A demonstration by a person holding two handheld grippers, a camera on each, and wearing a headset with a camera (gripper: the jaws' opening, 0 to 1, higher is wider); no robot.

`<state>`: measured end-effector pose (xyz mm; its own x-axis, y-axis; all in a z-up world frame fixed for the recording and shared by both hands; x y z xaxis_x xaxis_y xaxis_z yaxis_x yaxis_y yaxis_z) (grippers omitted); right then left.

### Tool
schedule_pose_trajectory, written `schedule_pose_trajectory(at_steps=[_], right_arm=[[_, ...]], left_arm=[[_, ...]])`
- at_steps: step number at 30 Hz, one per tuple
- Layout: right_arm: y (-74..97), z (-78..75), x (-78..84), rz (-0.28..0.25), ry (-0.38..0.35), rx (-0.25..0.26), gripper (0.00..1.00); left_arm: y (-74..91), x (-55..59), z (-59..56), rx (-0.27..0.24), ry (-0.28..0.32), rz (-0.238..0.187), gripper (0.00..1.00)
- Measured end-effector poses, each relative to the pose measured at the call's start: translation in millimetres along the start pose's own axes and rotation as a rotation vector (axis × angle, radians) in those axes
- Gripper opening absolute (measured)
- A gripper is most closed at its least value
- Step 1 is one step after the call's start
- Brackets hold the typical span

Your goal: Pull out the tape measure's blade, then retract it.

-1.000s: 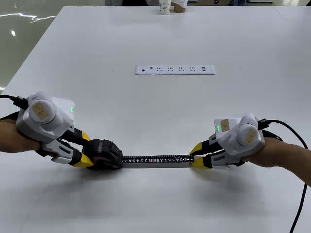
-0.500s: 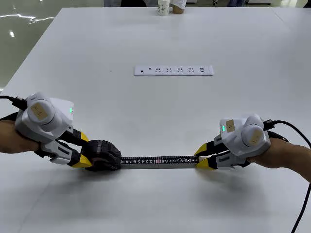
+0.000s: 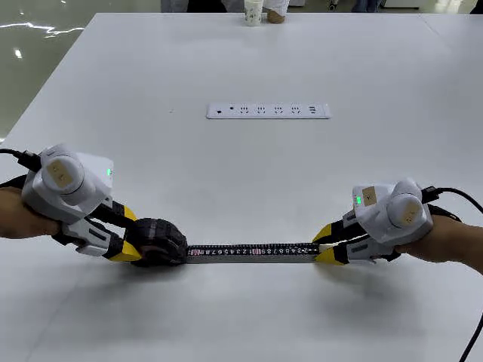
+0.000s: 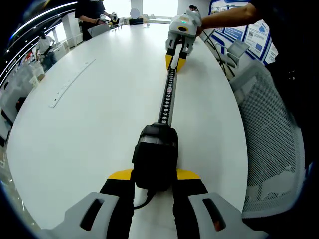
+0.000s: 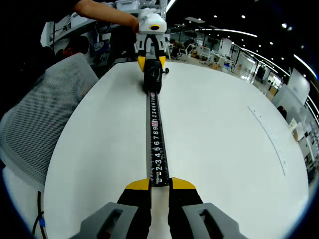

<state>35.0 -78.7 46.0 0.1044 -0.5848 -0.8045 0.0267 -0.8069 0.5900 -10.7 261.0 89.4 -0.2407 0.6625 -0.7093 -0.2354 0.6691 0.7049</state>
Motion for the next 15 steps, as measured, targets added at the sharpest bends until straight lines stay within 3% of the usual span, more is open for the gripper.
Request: schedule_pose_trajectory(at_steps=[15], right_arm=[[14.3,0.8,8.7,0.015,-0.010,0.009,0.08]], left_arm=[[0.6,0.1,0.1,0.003,-0.004,0.007,0.23]])
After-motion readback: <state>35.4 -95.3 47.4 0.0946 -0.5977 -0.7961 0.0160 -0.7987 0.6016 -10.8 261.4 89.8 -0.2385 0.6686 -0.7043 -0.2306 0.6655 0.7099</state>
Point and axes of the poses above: the centre of the closed fingertips' face, and the gripper's own axes: y roughly backward along the fingers, z roughly to its left, x roughly out of its underside, the point moved 7 cm from there along y, roughly backward along the fingers, and after that the axes turned 14 degrees about -z, right-handed, at the moved point
